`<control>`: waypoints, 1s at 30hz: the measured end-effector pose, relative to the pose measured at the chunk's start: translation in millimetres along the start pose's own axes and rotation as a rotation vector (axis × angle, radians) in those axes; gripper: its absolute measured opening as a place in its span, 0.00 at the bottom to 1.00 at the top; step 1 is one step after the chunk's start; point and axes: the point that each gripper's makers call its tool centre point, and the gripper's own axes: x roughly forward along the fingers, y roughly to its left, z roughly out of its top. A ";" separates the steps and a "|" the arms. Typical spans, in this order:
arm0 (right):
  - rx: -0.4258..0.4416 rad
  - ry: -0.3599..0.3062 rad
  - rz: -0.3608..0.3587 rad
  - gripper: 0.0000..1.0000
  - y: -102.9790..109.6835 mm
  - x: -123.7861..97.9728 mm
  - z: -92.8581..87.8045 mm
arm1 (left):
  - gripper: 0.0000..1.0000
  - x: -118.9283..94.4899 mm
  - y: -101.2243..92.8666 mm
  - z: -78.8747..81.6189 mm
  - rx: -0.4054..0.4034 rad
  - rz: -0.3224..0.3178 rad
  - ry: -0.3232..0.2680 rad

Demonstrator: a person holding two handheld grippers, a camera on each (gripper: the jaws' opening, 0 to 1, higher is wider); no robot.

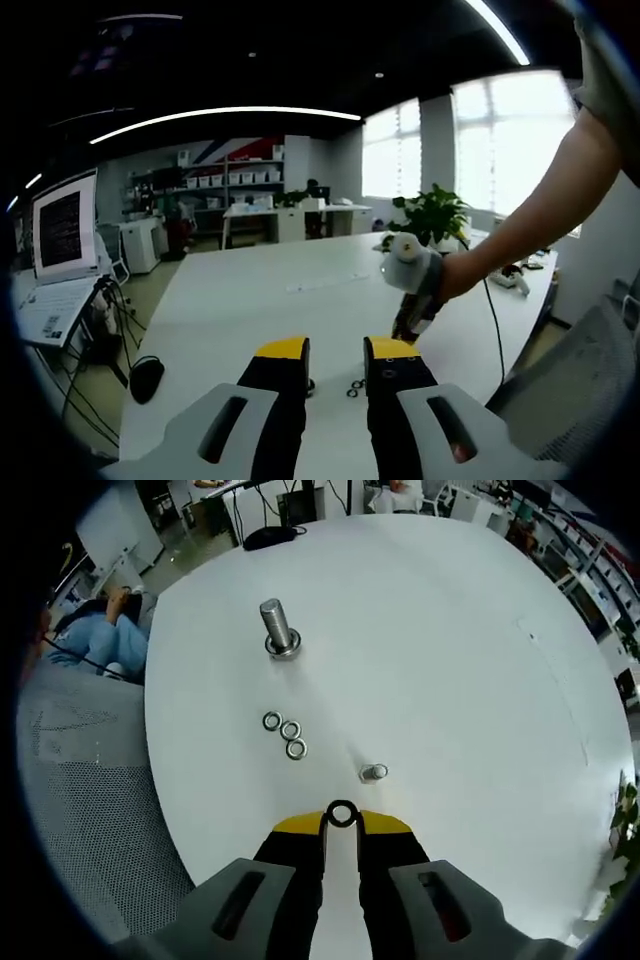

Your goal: Place the washer onto the threaded stud by aligning its center hole with the stud, sliding it down to the base, and recovering from edge contact or off-axis alignment until the washer reaches the visible bottom stop.

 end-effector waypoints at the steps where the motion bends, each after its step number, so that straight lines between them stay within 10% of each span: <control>1: -0.002 -0.011 -0.003 0.13 -1.7 -2.7 3.7 | 0.20 -0.1 0.3 0.1 0.000 0.001 0.000; 30: -0.081 0.020 -0.024 0.13 -19.8 2.2 24.1 | 0.19 -1.4 6.6 -2.6 -0.003 0.031 0.011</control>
